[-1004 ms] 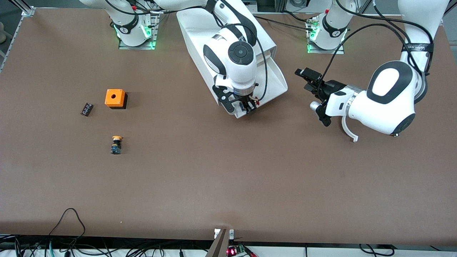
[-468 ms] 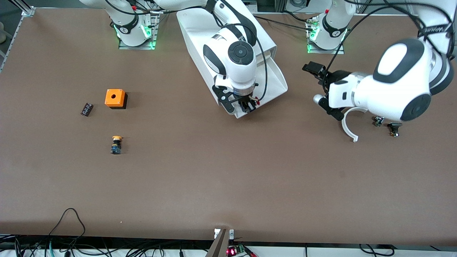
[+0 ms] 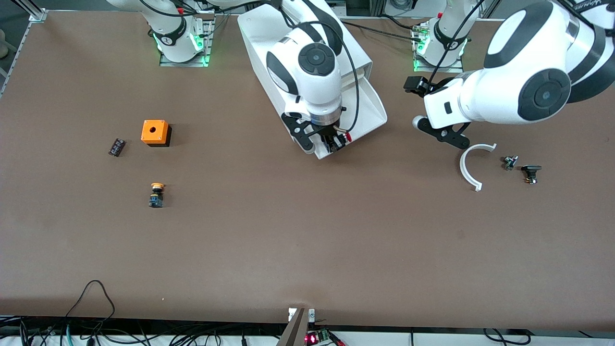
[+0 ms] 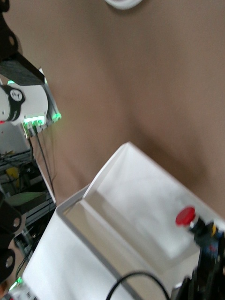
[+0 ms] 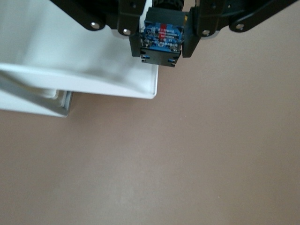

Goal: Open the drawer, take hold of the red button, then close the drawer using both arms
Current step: 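Lift the red button out of the drawer with the right gripper, then place the red button beside the yellow button with the right gripper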

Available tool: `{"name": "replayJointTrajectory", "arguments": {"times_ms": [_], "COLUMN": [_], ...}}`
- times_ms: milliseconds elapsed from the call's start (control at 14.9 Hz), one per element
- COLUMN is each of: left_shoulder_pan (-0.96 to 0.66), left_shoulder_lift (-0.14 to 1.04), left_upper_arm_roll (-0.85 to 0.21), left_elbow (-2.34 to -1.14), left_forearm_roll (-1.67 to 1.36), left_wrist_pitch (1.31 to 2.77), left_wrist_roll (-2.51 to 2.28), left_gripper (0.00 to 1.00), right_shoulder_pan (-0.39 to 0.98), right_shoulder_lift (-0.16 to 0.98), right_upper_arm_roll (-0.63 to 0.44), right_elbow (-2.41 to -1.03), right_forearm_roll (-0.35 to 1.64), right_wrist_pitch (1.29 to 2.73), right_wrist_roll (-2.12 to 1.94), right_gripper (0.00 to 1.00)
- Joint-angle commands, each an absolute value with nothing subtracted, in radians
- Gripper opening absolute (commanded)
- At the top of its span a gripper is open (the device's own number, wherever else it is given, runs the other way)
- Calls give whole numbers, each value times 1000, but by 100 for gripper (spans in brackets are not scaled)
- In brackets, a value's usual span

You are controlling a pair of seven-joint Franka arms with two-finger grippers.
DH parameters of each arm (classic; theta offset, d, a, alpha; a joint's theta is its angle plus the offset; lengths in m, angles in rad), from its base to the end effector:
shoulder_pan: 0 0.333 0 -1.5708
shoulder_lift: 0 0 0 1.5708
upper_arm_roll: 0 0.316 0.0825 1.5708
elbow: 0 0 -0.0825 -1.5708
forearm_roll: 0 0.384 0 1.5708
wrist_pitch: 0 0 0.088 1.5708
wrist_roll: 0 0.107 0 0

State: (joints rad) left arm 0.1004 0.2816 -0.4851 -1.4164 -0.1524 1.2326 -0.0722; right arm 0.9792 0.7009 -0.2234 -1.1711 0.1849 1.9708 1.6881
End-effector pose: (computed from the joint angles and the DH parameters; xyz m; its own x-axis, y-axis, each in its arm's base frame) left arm 0.5464 -0.2043 0.5322 0.8311 -0.3576 -0.4259 -0.2730 -0.9295 0.2478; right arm 0.5073 0.5605 0.3964 0.5951 -0.8023 -0.0471 -0.8014 -0.5881 -0.1090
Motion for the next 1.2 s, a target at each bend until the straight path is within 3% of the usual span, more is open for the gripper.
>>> {"name": "replayJointTrajectory", "arguments": {"times_ms": [0,335,602,803,1137], "left_shoulder_pan": [91,100,97,81,80], "left_shoulder_lift": [301,399,397,332,193], "left_upper_arm_roll": [-486,-448,-448,-477,-575], "left_elbow": [-1359,-1272,-1279,-1392,-1701], "left_forearm_roll": [-58,-54,-60,-64,-51], "left_wrist_pitch": [1221,1249,1313,1418,1776], "left_wrist_roll": [-83,-77,-157,-377,-691], "left_gripper": [100,100,100,100,100], "right_shoulder_pan": [930,780,637,563,457], "right_shoulder_lift": [657,627,626,627,638], "right_upper_arm_roll": [-218,-219,-219,-219,-219], "right_elbow": [-1178,-1183,-1181,-1209,-1230], "right_forearm_roll": [202,288,359,347,302], "right_wrist_pitch": [1912,1826,1821,1798,1810], "right_wrist_roll": [1535,1147,837,604,219], "right_gripper": [0,0,0,0,0]}}
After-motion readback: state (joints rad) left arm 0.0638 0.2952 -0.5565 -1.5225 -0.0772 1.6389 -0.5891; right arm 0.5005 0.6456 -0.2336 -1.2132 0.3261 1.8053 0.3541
